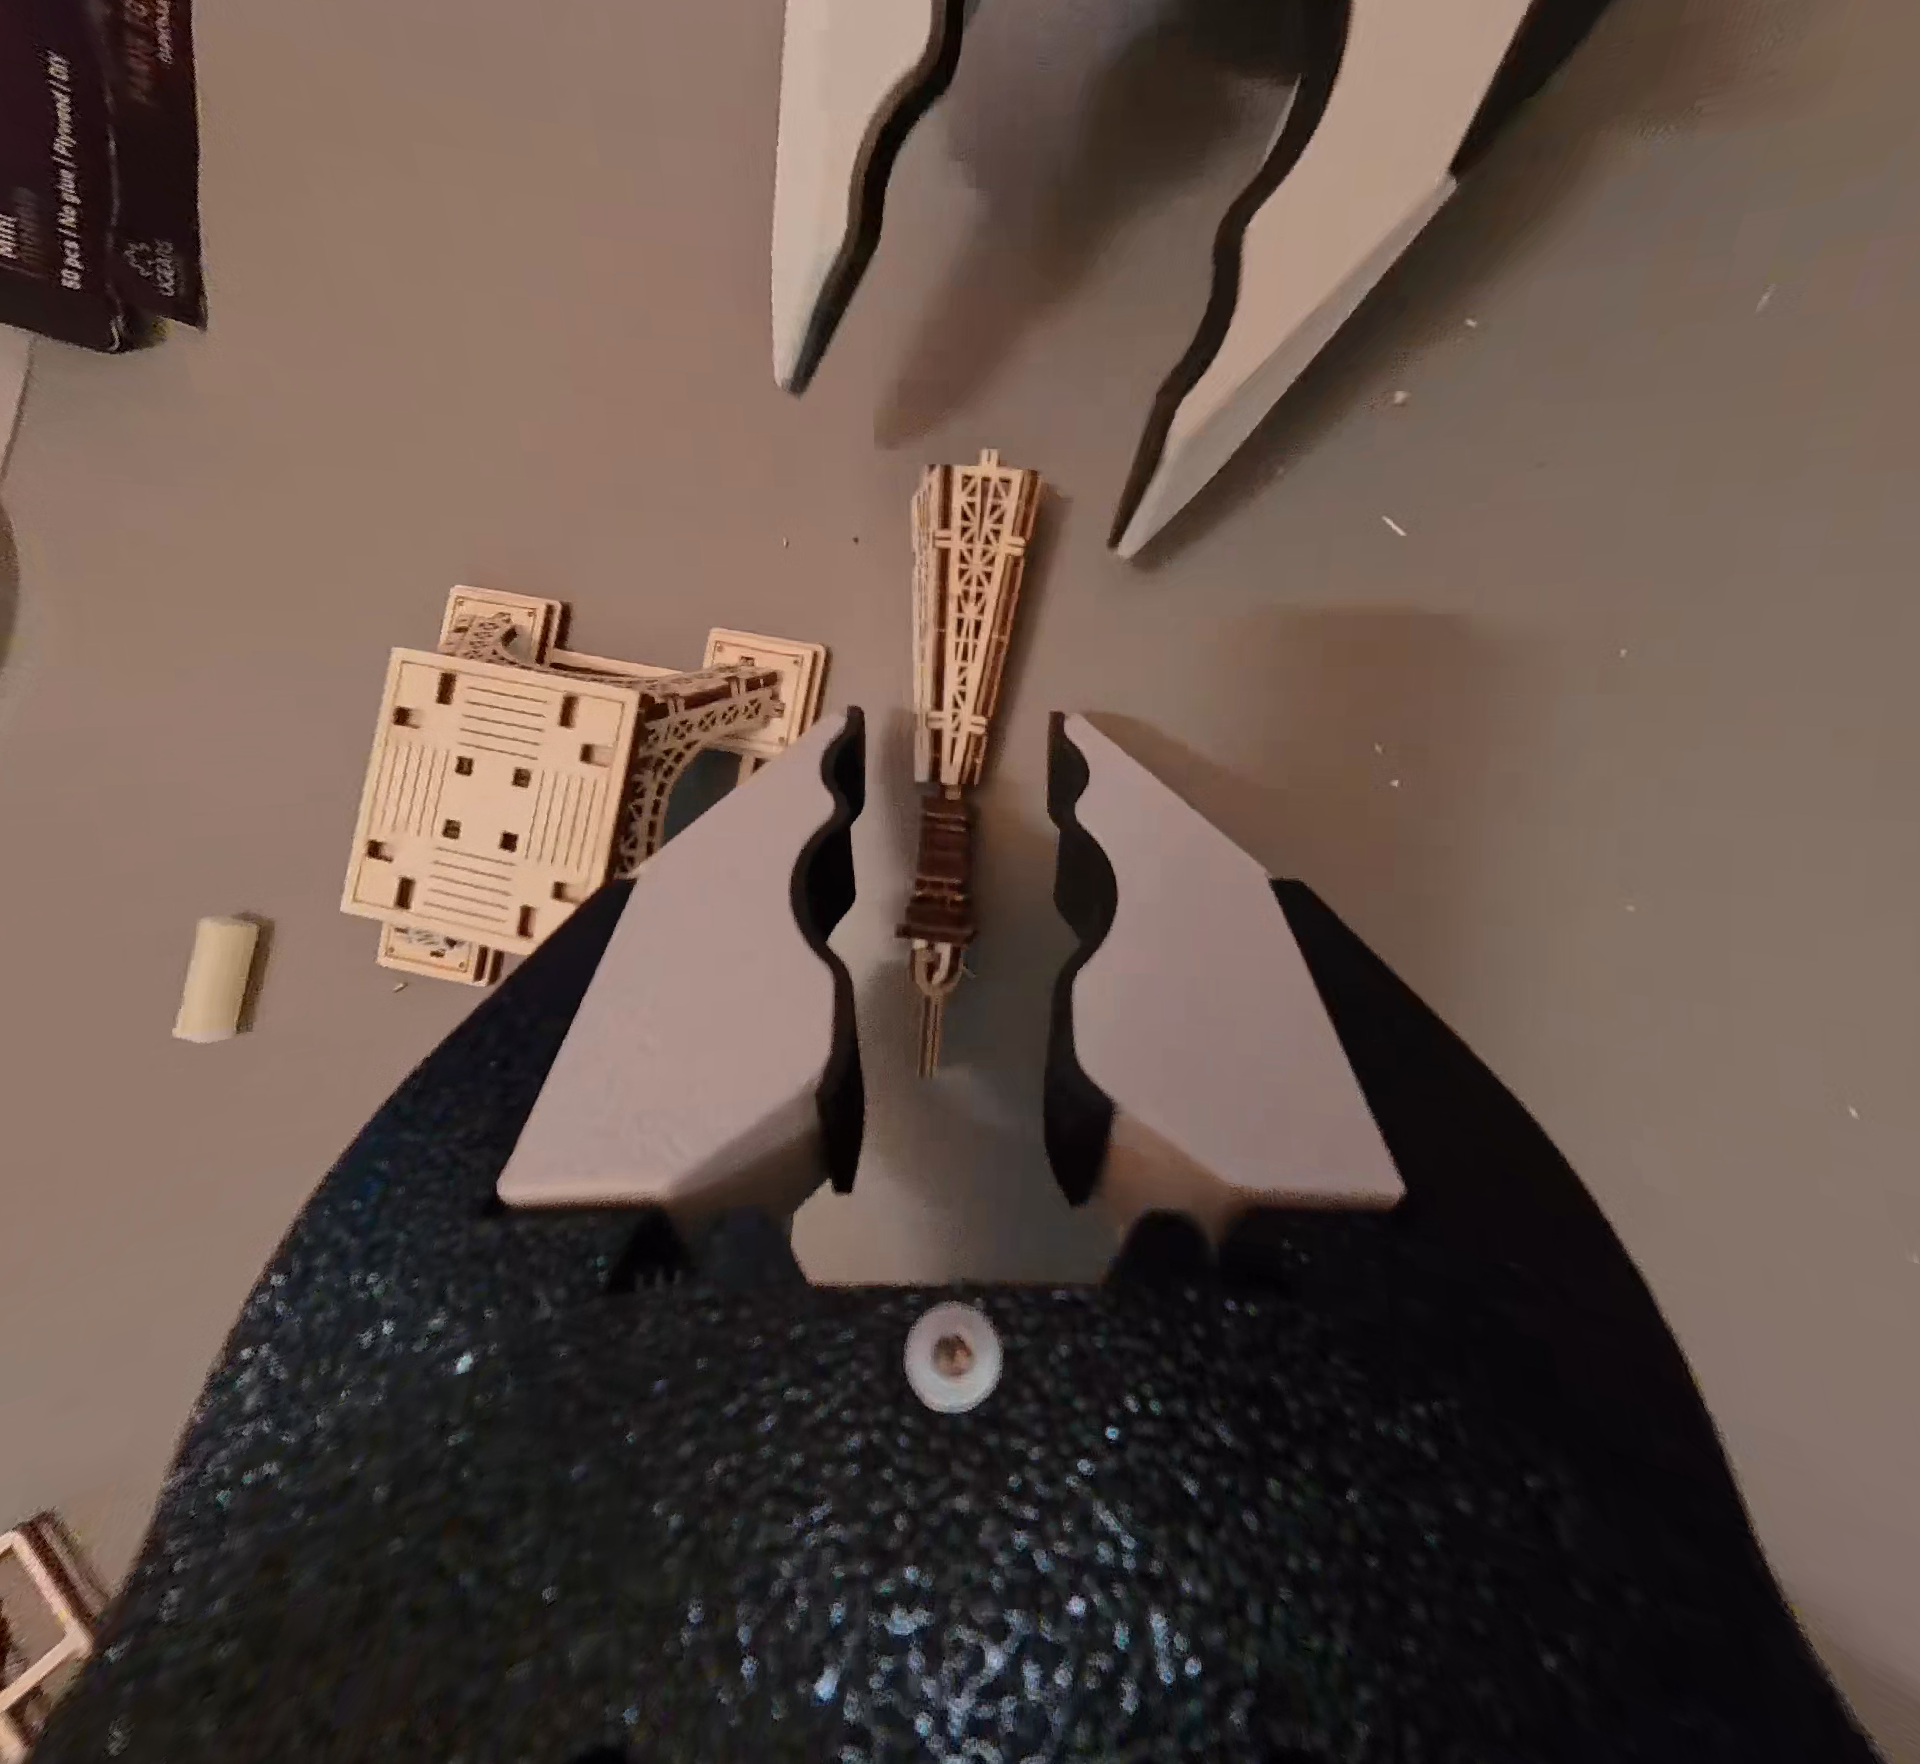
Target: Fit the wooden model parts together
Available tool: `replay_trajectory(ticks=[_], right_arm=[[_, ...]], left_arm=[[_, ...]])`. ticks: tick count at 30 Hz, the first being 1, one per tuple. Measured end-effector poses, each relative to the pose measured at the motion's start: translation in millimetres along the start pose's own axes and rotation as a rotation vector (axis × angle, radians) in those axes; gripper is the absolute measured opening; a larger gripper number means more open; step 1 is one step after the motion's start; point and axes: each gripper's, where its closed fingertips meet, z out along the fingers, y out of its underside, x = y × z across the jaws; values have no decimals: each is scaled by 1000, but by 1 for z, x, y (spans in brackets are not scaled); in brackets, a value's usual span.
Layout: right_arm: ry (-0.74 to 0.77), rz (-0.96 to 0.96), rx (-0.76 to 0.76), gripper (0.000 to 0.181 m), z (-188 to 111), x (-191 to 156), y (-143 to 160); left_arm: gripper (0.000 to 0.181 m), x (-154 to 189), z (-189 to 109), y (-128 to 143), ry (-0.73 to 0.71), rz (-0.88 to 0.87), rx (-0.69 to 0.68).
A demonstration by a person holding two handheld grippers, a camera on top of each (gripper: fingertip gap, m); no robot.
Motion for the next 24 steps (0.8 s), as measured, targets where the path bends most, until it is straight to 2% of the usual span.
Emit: replay_trajectory(ticks=[1, 5, 9, 13, 18, 24], right_arm=[[-9, 22, -32, 56, 3, 1, 3], [-98, 22, -110, 47, 10, -12, 11], [-189, 100, -121, 35, 11, -18, 9], [-274, 191, -118, 35, 11, -21, 5], [-287, 301, -87, 21, 10, -12, 2], [-303, 325, -90, 21, 9, -13, 2]], left_arm=[[33, 1, 2, -2, 12, -7, 7], [29, 1, 7, -13, 58, -58, 52], [14, 4, 11, -14, 85, -59, 58], [13, 4, 12, -16, 58, -32, 91], [13, 2, 13, -16, 11, -27, 145], [13, 1, 14, -16, 27, -53, 172]])
